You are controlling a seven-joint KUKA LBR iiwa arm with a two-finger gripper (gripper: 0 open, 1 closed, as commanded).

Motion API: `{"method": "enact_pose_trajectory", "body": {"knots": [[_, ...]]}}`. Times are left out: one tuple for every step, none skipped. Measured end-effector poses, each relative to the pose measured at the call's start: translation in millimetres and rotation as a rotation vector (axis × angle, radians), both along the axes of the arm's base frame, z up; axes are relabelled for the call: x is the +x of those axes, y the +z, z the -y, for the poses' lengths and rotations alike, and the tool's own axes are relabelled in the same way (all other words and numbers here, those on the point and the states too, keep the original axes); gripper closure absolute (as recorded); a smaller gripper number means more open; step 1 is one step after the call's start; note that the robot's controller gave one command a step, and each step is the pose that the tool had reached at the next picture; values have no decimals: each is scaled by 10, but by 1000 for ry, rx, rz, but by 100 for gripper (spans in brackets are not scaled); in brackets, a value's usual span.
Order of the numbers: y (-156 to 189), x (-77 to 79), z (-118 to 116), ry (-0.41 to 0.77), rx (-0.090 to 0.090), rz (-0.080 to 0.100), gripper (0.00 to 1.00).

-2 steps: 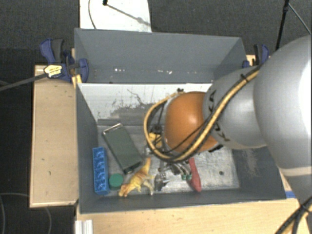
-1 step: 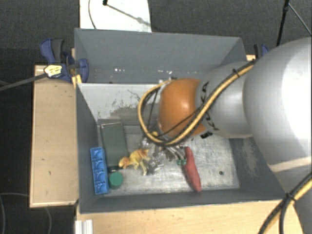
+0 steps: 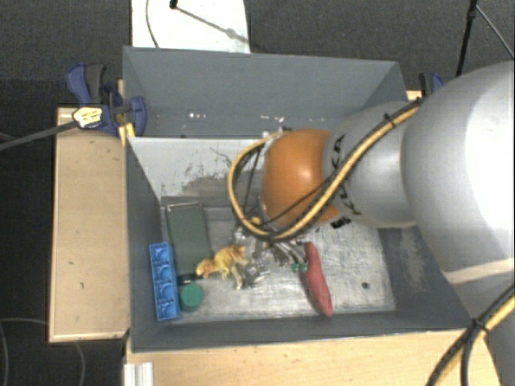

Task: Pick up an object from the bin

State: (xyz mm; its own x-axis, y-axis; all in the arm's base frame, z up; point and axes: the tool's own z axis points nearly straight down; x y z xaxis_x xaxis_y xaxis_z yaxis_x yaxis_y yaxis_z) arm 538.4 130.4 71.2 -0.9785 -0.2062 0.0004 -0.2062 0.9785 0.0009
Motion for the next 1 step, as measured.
{"method": "enact_pose_trajectory", "body": {"knots": [[1452,15,115,-1,0,4,100]]}}
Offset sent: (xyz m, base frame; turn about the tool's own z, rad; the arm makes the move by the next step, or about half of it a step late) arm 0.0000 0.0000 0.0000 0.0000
